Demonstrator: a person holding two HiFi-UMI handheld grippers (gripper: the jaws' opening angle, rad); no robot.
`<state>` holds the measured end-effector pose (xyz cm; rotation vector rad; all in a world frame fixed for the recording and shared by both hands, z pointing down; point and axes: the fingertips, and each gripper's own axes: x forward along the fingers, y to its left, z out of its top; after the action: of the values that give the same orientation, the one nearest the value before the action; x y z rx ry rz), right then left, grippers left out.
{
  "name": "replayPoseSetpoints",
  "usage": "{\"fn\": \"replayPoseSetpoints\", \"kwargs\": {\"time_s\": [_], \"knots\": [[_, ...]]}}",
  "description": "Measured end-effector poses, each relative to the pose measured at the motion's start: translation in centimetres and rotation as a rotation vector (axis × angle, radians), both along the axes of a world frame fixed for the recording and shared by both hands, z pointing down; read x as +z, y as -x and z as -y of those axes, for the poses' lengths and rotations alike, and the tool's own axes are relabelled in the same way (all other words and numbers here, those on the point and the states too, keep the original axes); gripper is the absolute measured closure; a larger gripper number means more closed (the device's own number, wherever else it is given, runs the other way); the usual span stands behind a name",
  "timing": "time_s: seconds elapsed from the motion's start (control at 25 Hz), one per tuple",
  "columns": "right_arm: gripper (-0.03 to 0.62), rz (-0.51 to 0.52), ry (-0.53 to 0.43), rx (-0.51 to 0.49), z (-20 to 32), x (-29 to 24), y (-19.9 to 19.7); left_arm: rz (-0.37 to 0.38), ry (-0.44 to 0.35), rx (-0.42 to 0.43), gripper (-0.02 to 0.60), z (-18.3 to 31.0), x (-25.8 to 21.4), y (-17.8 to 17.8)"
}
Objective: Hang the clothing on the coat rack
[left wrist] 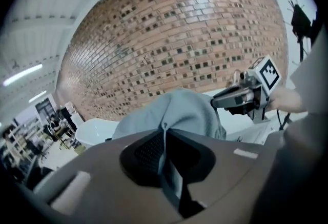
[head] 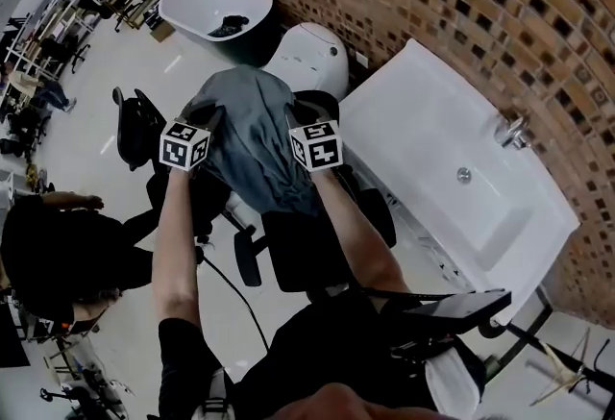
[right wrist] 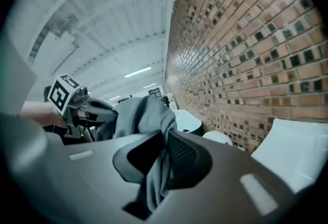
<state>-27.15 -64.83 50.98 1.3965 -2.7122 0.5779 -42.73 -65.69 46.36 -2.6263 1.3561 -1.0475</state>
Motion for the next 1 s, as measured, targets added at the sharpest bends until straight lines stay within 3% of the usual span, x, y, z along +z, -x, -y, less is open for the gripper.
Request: {"fn": "replayPoseSetpoints", "kwargs": {"time_s": [0.12, 0.28, 0.4, 0.56, 0.64, 0.68, 0.72, 0.76, 0.8, 0.84, 0.92, 1.0], "knots": [[0.569, -0.032, -0.124, -0.02, -2.5, -2.7, -0.8, -0.158, 0.012, -0.009, 0.565, -3.0, -0.7, -0.4], [0.57, -0.232, -0.424, -0.076, -8.5, -8.0, -1.4, -0.188, -0.011, -0.009, 0.548, -8.2, -1.0, 0.7], [0.571, -0.444, -0.567, -0.094, -13.8, -9.6, -3.5, -0.228, 0.04, 0.035, 0.537, -14.0, 0.9, 1.6], [0.571, -0.645, -0.655, -0.145, -21.0, -9.6, -5.4, -0.283, 0.206, 0.255, 0.505, -24.5, 5.2, -0.8], [0.571, -0.675, -0.659, -0.158, -24.1, -8.9, -6.8, -0.385, 0.375, 0.483, 0.508, -31.2, 7.8, -4.5], [0.571, -0.697, -0.643, -0.151, -25.8, -8.4, -7.8, -0.398, 0.461, 0.608, 0.508, -34.6, 10.2, -6.5], [0.571, -0.723, -0.62, -0.137, -27.7, -7.9, -8.6, -0.364, 0.505, 0.696, 0.506, -37.0, 12.7, -7.8], [0.571, -0.749, -0.602, -0.123, -29.6, -7.8, -8.8, -0.316, 0.495, 0.726, 0.508, -38.1, 14.7, -8.3], [0.571, -0.774, -0.597, -0.114, -31.4, -7.9, -8.5, -0.297, 0.451, 0.704, 0.506, -38.0, 15.5, -8.2], [0.571, -0.796, -0.601, -0.104, -33.2, -8.2, -7.9, -0.331, 0.391, 0.655, 0.508, -36.9, 15.0, -7.8], [0.571, -0.813, -0.612, -0.069, -37.0, -9.2, -7.0, -0.522, 0.255, 0.559, 0.506, -34.1, 11.5, -7.0], [0.571, -0.787, -0.606, -0.007, -41.4, -11.1, -7.3, -0.737, 0.175, 0.557, 0.505, -33.0, 7.1, -8.0]]}}
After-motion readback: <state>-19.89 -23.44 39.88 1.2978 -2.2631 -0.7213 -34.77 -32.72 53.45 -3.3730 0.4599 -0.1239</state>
